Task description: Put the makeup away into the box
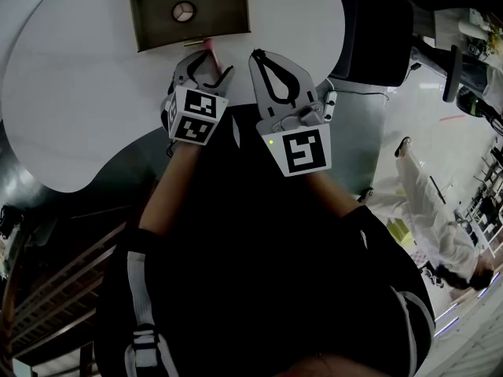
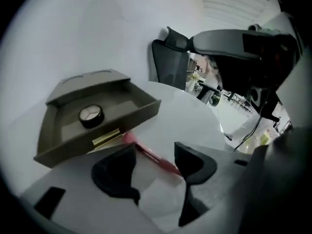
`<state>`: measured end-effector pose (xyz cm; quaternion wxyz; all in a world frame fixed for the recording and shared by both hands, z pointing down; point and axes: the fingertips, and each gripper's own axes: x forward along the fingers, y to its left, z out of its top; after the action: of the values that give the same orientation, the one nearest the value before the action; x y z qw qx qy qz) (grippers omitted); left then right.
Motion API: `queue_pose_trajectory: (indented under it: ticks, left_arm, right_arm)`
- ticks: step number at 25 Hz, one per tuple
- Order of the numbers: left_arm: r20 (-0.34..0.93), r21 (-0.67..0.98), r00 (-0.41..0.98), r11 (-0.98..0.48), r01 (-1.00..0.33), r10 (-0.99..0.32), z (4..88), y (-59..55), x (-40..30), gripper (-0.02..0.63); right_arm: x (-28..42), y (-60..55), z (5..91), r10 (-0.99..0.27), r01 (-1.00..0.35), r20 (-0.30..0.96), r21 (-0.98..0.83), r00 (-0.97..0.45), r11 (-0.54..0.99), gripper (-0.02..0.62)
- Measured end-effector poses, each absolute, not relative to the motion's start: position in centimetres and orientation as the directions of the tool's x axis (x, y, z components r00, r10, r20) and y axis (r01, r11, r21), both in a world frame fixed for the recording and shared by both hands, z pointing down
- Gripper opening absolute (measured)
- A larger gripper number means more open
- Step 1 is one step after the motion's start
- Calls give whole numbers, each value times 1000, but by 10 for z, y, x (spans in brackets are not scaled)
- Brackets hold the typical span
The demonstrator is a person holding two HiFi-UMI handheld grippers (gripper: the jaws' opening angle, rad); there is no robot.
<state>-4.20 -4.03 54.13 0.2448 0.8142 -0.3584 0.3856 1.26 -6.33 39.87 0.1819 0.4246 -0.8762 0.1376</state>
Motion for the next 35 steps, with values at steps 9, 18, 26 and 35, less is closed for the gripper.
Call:
queue_pose_trajectory:
  ticks: [9, 18, 26, 35]
  left_arm:
    - [814, 59, 413, -648, -760, -409, 541, -37, -49, 106]
    - [802, 60, 423, -647, -760, -422, 538, -37, -52, 49]
    - [756, 58, 462, -657, -752, -463, 508, -41, -52, 48]
    - [690, 18, 483, -656, -755, -538, 470, -67, -51, 48]
  right_arm:
    - [14, -65, 398, -696, -795, 433, -87, -573, 601, 23]
    - [9, -68, 396, -696, -791, 427, -81, -577, 606, 23]
    - [7, -72, 391, -701, -792, 419, -79, -578, 605, 23]
    - [6, -82, 391, -700, -794, 423, -82, -575, 603, 23]
